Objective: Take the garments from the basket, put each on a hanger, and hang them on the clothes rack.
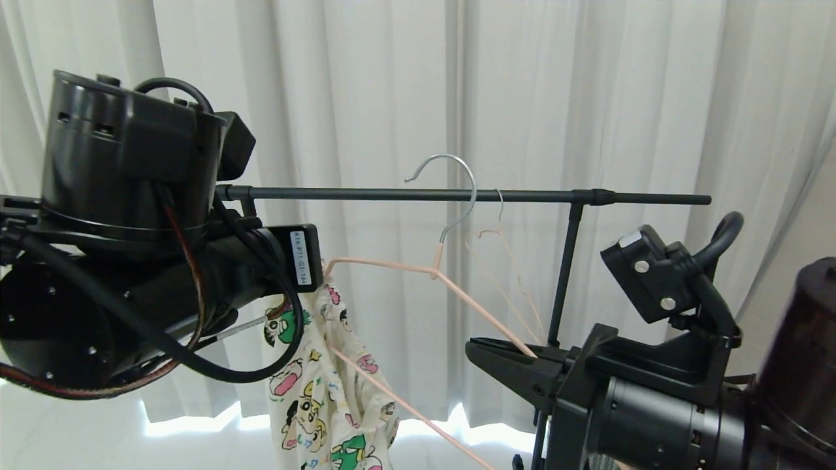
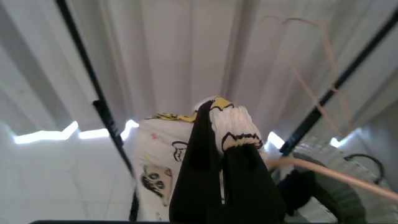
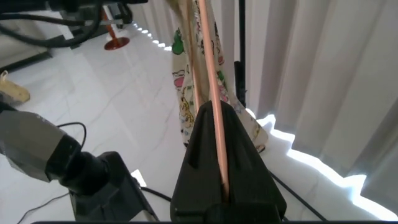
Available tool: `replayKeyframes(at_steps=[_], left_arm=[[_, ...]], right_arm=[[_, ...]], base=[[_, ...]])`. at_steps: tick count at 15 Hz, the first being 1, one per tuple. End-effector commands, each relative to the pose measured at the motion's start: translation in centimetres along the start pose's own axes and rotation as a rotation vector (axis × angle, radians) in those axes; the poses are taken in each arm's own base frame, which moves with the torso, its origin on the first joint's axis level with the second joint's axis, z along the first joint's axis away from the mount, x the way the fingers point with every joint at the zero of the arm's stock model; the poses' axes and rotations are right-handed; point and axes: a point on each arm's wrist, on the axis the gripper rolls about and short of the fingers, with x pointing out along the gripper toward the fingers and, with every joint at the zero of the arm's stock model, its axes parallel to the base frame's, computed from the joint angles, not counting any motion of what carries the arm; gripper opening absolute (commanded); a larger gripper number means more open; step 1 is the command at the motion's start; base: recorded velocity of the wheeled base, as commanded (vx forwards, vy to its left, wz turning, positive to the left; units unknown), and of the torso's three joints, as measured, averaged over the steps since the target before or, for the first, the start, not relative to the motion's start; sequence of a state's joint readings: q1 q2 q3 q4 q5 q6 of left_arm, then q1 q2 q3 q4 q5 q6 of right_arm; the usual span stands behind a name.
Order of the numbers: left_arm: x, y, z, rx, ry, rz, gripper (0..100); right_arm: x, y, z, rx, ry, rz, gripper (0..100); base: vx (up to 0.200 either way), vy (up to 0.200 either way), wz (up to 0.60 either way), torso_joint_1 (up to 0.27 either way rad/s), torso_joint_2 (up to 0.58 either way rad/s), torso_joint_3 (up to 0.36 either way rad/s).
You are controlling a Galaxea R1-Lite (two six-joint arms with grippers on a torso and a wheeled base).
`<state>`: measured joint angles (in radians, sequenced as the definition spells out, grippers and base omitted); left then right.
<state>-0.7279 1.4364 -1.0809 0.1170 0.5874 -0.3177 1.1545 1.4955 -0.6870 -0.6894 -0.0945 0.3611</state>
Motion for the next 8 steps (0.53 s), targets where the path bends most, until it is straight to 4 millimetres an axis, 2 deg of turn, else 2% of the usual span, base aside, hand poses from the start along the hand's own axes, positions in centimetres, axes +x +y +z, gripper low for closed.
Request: replayKeyframes(at_steps=[1, 4, 8], left_arm=[[-2.5, -1.3, 1.1, -0.011, -0.056, -0.106, 0], [-3.6, -2.2, 2.1, -0.019, -0.091, -0.16, 0], [-4.5, -3.3, 1.7, 0.002, -0.084, -0.219, 0]], right_arm=[[1.7, -0.2, -1.0, -0.003, 0.015, -0.027, 0], [3.7, -0.1, -2.1, -0.001, -0.013, -0.09, 0], [5.0, 0.6, -1.8, 0.0, -0.027, -0.075, 0]], base=[[0.0, 0.0, 0.0, 0.0, 0.0, 0.0], [0.0, 0.0, 0.0, 0.0, 0.0, 0.0], [0.0, 0.0, 0.0, 0.0, 0.0, 0.0]])
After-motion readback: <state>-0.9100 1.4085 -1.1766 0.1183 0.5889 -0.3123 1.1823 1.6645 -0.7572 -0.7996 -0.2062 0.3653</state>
